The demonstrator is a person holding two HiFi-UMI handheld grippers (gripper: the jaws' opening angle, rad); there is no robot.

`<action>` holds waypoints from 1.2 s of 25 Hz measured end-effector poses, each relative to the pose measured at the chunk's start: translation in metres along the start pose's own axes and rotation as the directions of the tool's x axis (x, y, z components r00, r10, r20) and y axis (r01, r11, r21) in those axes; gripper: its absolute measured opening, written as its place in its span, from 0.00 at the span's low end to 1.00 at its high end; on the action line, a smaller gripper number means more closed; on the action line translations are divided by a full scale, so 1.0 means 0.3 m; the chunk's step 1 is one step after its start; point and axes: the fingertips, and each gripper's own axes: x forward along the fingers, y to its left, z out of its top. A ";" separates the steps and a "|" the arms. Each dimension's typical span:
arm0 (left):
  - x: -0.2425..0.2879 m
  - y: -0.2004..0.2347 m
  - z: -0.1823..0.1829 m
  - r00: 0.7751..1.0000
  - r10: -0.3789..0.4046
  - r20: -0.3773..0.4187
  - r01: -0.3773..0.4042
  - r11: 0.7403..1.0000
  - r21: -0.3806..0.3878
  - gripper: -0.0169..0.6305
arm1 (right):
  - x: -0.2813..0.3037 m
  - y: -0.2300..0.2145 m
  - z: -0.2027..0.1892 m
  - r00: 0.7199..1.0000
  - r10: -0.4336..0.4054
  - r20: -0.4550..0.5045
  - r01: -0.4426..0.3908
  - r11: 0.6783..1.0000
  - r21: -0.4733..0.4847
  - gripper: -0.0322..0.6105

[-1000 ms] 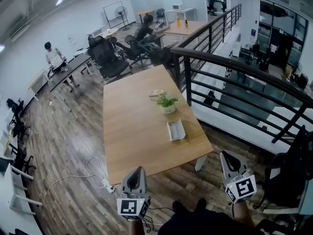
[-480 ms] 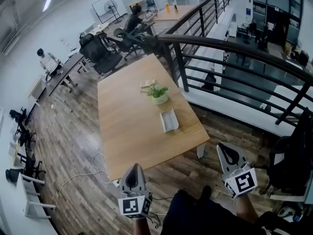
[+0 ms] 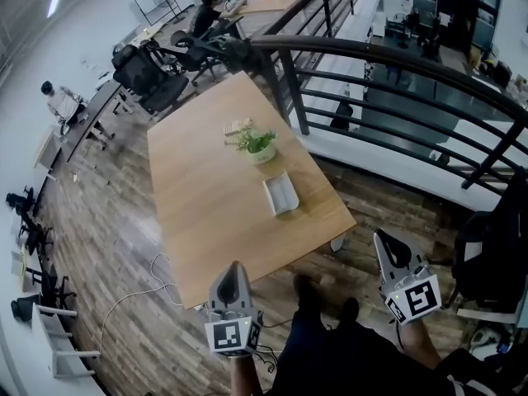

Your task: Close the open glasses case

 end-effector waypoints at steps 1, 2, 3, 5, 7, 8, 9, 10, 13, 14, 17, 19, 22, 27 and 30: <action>0.037 0.005 -0.004 1.000 -0.016 -0.001 0.016 1.000 0.000 0.03 | 0.033 -0.001 -0.005 1.000 -0.005 -0.006 0.005 1.000 -0.002 0.07; 0.075 0.009 -0.006 0.999 -0.035 -0.003 0.035 0.999 0.007 0.03 | 0.069 -0.001 -0.010 1.000 -0.010 -0.013 0.010 1.000 -0.003 0.07; 0.110 0.014 -0.007 0.999 -0.055 -0.003 0.055 0.998 0.020 0.03 | 0.106 0.002 -0.013 1.000 -0.017 -0.020 0.017 1.000 0.003 0.07; 0.173 0.038 -0.005 0.996 -0.084 -0.005 0.084 0.996 0.041 0.03 | 0.181 0.013 -0.016 0.999 -0.029 -0.033 0.030 0.999 0.029 0.07; 0.227 0.089 -0.001 0.996 -0.094 -0.007 0.095 0.995 0.029 0.03 | 0.265 0.029 -0.016 0.998 -0.035 -0.044 0.037 0.999 0.039 0.07; 0.252 0.120 0.001 0.995 -0.097 -0.004 0.097 0.995 0.022 0.03 | 0.310 0.039 -0.016 0.998 -0.035 -0.049 0.036 0.999 0.035 0.07; 0.274 0.152 0.003 0.995 -0.098 0.000 0.098 0.995 0.018 0.03 | 0.354 0.050 -0.013 0.998 -0.032 -0.051 0.034 0.999 0.030 0.07; 0.295 0.184 0.004 0.995 -0.099 0.003 0.099 0.995 0.015 0.03 | 0.396 0.060 -0.008 0.998 -0.029 -0.050 0.030 0.999 0.025 0.07; 0.349 0.268 0.001 0.995 -0.100 0.009 0.100 0.995 0.003 0.03 | 0.506 0.091 0.010 0.999 -0.018 -0.044 0.018 1.000 0.008 0.07; 0.363 0.289 -0.002 0.995 -0.100 0.008 0.100 0.995 -0.002 0.03 | 0.535 0.101 0.013 0.999 -0.012 -0.045 0.012 1.000 0.003 0.07; 0.404 0.333 -0.019 0.994 -0.108 -0.002 0.108 0.994 -0.009 0.03 | 0.600 0.120 0.009 0.998 -0.005 -0.059 0.005 1.000 -0.003 0.07; 0.435 0.352 -0.027 0.991 -0.132 -0.009 0.132 0.991 -0.010 0.03 | 0.635 0.130 0.005 0.998 -0.006 -0.066 0.006 1.000 -0.003 0.07; 0.484 0.379 -0.025 0.984 -0.177 0.001 0.177 0.984 -0.007 0.03 | 0.689 0.149 -0.001 0.997 -0.004 -0.074 0.003 1.000 -0.011 0.07; 0.510 0.408 -0.020 0.983 -0.183 0.019 0.183 0.983 0.000 0.03 | 0.738 0.172 -0.001 0.997 0.002 -0.071 -0.003 1.000 -0.015 0.07; 0.528 0.406 -0.005 0.984 -0.176 0.021 0.176 0.984 0.017 0.03 | 0.761 0.163 -0.005 0.997 0.017 -0.071 -0.018 1.000 -0.014 0.07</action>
